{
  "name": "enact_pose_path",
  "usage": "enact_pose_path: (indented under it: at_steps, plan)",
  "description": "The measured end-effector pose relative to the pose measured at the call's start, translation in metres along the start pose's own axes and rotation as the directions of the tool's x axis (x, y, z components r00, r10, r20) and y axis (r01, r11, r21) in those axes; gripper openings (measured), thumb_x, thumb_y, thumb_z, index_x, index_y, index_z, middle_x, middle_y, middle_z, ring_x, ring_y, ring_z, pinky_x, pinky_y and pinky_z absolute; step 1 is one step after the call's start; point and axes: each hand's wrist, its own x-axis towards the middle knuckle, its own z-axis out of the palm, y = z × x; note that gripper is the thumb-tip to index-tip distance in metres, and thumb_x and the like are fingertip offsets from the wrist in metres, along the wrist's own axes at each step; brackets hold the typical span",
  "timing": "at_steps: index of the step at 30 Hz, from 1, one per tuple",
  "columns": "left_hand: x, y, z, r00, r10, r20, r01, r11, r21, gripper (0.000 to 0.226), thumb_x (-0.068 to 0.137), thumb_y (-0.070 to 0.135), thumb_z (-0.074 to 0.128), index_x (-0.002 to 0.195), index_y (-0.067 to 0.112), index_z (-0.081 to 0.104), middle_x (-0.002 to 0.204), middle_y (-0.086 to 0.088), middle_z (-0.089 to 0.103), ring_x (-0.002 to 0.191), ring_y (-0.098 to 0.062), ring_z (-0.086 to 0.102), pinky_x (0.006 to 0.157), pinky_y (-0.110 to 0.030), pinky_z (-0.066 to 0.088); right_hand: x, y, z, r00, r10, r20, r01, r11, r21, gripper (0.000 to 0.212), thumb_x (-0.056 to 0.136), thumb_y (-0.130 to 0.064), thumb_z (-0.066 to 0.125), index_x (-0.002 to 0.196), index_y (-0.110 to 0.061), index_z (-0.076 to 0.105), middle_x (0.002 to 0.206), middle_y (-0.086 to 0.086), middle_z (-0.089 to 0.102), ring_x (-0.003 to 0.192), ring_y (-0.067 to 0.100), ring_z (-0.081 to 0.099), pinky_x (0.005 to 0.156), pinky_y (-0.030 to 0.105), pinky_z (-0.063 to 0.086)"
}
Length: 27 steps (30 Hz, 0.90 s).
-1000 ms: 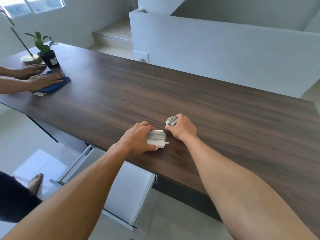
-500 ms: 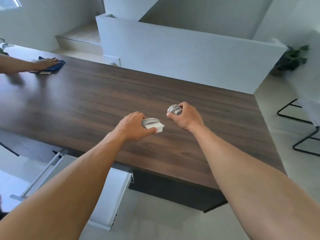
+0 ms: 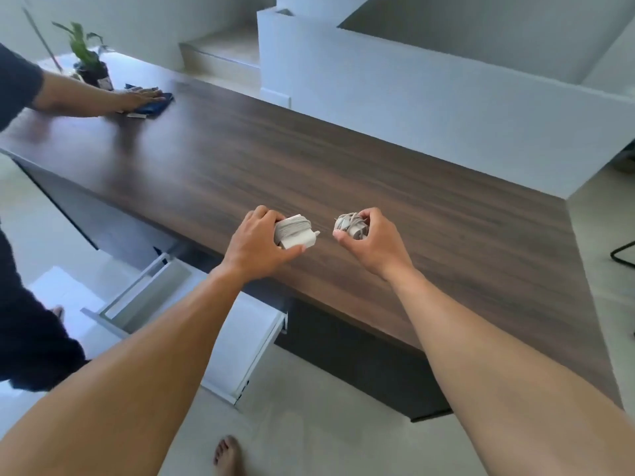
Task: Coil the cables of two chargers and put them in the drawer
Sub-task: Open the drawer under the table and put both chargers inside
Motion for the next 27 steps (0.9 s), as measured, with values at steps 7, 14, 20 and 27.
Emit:
enact_pose_path:
  at_steps: [7, 14, 20, 27]
  plan:
    - [-0.051, -0.102, -0.058, 0.917, -0.317, -0.241, 0.317, 0.948, -0.04, 0.063, 0.069, 0.036, 0.084, 0.121, 0.01, 0.059, 0.117, -0.009, 0.053, 0.111, -0.024, 0.047, 0.083, -0.026, 0.04, -0.017, -0.072, 0.101, 0.965, -0.249, 0.08, 0.247, 0.968, 0.036, 0.059, 0.071, -0.055, 0.072, 0.116, -0.023, 0.05, 0.111, -0.007, 0.06, 0.095, 0.013, 0.06, 0.082, 0.034, 0.051]
    - [-0.107, -0.196, -0.065, 0.795, -0.563, -0.226, 0.564, 0.823, -0.067, 0.063, 0.072, 0.043, 0.08, 0.121, 0.01, 0.059, 0.114, -0.013, 0.06, 0.106, -0.027, 0.051, 0.079, -0.028, 0.04, -0.053, -0.118, 0.215, 0.916, -0.289, 0.278, 0.231, 0.947, 0.223, 0.062, 0.071, -0.051, 0.075, 0.121, -0.024, 0.049, 0.113, -0.008, 0.061, 0.099, 0.011, 0.06, 0.085, 0.035, 0.056]
    - [-0.141, -0.264, -0.016, 0.691, -0.715, -0.109, 0.704, 0.699, -0.126, 0.081, 0.074, 0.054, 0.074, 0.137, 0.013, 0.045, 0.131, -0.012, 0.056, 0.117, -0.032, 0.053, 0.096, -0.041, 0.049, -0.068, -0.094, 0.287, 0.834, -0.189, 0.518, 0.149, 0.982, 0.119, 0.07, 0.076, -0.041, 0.074, 0.134, -0.024, 0.039, 0.126, -0.006, 0.053, 0.108, 0.011, 0.056, 0.093, 0.029, 0.05]
    - [-0.162, -0.347, 0.071, 0.64, -0.764, 0.081, 0.768, 0.64, -0.029, 0.062, 0.076, 0.054, 0.069, 0.119, 0.011, 0.061, 0.111, -0.014, 0.06, 0.102, -0.032, 0.057, 0.081, -0.033, 0.043, -0.051, -0.026, 0.376, 0.765, 0.028, 0.644, 0.089, 0.985, -0.148, 0.063, 0.079, -0.036, 0.07, 0.134, -0.019, 0.044, 0.13, -0.002, 0.048, 0.106, 0.014, 0.052, 0.085, 0.025, 0.042]
